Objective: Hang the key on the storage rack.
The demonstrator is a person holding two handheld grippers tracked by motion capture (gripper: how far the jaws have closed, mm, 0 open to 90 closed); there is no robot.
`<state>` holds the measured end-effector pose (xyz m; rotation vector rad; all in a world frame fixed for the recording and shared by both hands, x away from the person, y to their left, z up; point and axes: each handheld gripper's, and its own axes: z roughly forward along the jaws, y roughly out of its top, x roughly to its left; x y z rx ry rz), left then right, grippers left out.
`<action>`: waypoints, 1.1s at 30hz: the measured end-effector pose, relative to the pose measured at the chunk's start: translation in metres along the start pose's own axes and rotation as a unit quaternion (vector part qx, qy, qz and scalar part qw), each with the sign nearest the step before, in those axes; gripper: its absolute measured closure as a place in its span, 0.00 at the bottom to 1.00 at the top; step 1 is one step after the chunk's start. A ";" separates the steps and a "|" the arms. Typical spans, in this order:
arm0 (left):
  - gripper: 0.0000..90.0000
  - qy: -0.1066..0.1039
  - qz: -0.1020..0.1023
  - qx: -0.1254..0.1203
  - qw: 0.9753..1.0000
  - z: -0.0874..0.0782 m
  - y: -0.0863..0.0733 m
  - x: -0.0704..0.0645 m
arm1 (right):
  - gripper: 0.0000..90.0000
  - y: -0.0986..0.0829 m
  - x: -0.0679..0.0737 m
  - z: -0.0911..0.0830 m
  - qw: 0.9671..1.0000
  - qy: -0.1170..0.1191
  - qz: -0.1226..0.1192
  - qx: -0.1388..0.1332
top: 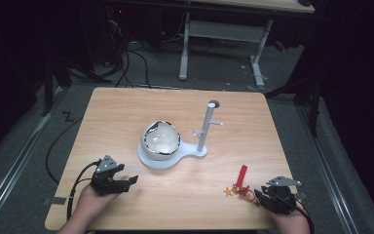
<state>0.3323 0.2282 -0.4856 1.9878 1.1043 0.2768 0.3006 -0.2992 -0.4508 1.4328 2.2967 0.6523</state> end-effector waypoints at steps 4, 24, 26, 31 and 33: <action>0.30 0.004 0.007 0.007 1.000 -0.002 -0.002 -0.001 | 0.70 0.010 0.007 -0.010 1.000 0.005 -0.007 -0.030; 0.30 0.047 -0.034 0.006 0.998 -0.042 -0.036 0.011 | 0.77 0.052 0.008 0.038 0.998 0.053 -0.026 0.012; 0.30 0.050 -0.035 0.008 0.998 -0.044 -0.038 0.011 | 0.77 0.053 0.008 0.046 0.997 0.058 -0.037 0.035; 0.30 0.061 -0.035 0.016 0.997 -0.050 -0.045 0.009 | 0.78 0.064 0.011 0.054 0.995 0.065 -0.051 0.048; 0.30 0.065 -0.038 0.016 0.997 -0.054 -0.050 0.009 | 0.78 0.069 0.014 0.057 0.995 0.067 -0.061 0.051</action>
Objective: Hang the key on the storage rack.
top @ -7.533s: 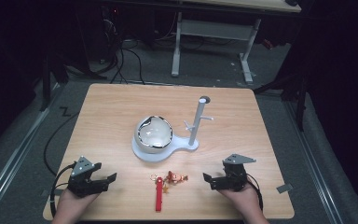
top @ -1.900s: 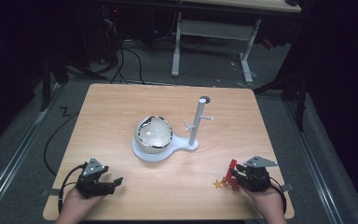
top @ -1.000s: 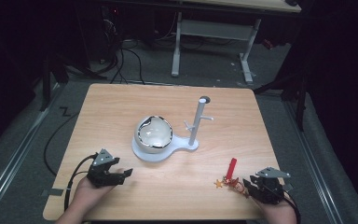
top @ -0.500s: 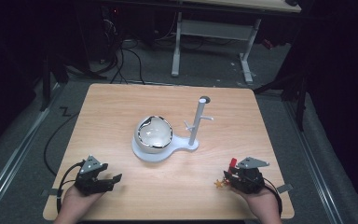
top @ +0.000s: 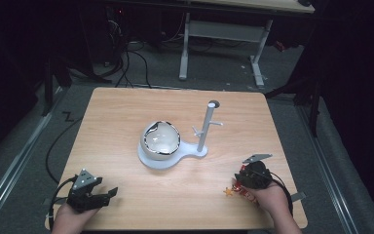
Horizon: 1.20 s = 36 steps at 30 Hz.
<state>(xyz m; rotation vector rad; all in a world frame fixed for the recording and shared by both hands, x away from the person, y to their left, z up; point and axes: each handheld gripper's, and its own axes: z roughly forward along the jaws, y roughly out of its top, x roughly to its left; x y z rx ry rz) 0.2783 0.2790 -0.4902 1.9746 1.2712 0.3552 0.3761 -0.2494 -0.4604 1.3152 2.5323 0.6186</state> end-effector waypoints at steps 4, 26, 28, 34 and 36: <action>0.30 0.012 -0.015 -0.003 1.000 -0.011 -0.009 0.005 | 0.80 0.014 0.006 0.011 1.000 0.006 -0.019 0.010; 0.31 0.013 -0.021 -0.004 1.000 -0.018 -0.015 0.005 | 0.89 -0.008 -0.020 -0.005 0.999 -0.013 0.022 0.022; 0.31 0.020 -0.027 -0.006 0.999 -0.025 -0.019 0.007 | 0.89 0.008 -0.010 0.005 1.000 -0.009 -0.003 0.026; 0.32 0.035 -0.050 -0.008 0.998 -0.041 -0.035 0.013 | 0.89 0.032 0.011 0.019 0.998 0.008 -0.045 0.031; 0.32 0.038 -0.054 -0.010 0.998 -0.045 -0.038 0.014 | 0.89 0.041 0.023 0.025 0.998 0.023 -0.060 0.029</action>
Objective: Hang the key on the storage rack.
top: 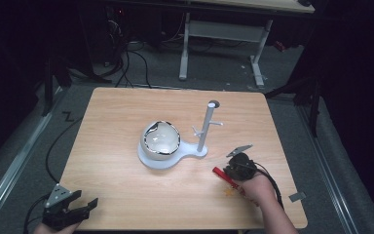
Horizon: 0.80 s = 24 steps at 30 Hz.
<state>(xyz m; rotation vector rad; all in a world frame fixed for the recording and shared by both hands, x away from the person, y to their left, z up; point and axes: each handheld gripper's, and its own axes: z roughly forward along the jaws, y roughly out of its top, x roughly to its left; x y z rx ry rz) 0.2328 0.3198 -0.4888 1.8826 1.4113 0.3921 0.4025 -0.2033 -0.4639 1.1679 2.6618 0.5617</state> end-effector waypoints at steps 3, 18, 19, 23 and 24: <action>0.32 0.001 -0.002 -0.003 1.000 -0.003 -0.001 0.001 | 0.86 0.011 0.016 0.005 1.000 0.006 -0.030 0.004; 0.32 -0.034 0.037 0.003 0.999 0.030 0.028 -0.015 | 0.70 -0.036 0.008 -0.038 0.999 0.000 -0.039 0.016; 0.32 -0.036 0.044 0.007 0.998 0.032 0.029 -0.016 | 0.70 -0.038 0.008 -0.038 0.999 0.002 -0.040 0.018; 0.32 -0.039 0.047 0.010 0.998 0.035 0.030 -0.018 | 0.70 -0.042 0.005 -0.033 0.999 0.001 -0.040 0.030; 0.32 -0.038 0.046 0.009 0.998 0.035 0.030 -0.017 | 0.70 -0.042 0.003 -0.033 0.999 0.006 -0.037 0.030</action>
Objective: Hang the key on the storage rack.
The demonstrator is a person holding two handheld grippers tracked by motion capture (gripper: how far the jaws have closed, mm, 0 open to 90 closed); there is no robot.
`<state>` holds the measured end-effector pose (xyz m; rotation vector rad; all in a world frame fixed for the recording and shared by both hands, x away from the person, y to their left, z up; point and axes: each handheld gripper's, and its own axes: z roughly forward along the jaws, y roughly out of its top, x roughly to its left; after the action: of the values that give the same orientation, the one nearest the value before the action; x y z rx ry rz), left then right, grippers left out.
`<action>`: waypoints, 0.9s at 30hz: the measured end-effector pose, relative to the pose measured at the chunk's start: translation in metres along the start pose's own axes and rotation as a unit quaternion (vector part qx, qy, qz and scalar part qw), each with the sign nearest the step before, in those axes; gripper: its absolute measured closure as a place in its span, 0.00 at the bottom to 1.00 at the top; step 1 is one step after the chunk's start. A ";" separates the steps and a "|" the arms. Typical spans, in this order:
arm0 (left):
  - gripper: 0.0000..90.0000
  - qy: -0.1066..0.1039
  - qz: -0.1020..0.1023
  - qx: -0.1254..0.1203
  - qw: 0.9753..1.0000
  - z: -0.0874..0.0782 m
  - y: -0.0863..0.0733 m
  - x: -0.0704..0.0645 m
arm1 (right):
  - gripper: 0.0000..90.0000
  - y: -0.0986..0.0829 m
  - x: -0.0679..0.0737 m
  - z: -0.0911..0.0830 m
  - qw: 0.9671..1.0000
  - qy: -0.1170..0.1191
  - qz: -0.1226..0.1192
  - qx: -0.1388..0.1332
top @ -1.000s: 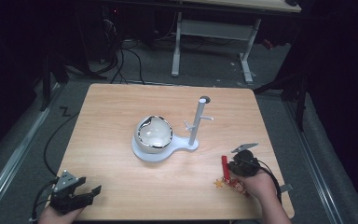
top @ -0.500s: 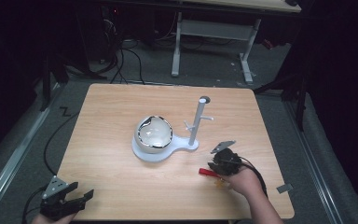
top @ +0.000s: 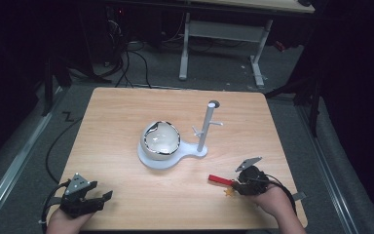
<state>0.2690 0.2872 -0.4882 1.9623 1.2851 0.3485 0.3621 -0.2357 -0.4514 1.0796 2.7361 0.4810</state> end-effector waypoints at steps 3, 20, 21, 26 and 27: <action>0.32 0.002 -0.003 -0.002 1.000 -0.002 -0.001 0.002 | 0.68 -0.001 -0.002 0.001 1.000 0.008 0.005 0.004; 0.32 -0.002 -0.001 0.000 1.000 0.003 0.002 0.000 | 0.79 -0.002 0.010 -0.006 0.999 0.015 -0.033 0.034; 0.32 -0.002 0.000 0.000 1.000 0.003 0.002 0.000 | 0.80 -0.001 0.010 -0.005 0.999 0.021 -0.035 0.034; 0.32 -0.001 0.000 0.000 1.000 0.002 0.002 -0.001 | 0.82 0.007 0.014 -0.001 0.998 0.016 -0.042 0.045; 0.32 -0.001 0.000 0.000 1.000 0.002 0.002 -0.001 | 0.82 0.007 0.014 -0.001 0.998 0.016 -0.042 0.045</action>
<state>0.2711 0.2854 -0.4878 1.9635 1.2836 0.3465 0.3561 -0.2221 -0.4484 0.9801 2.8414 0.3689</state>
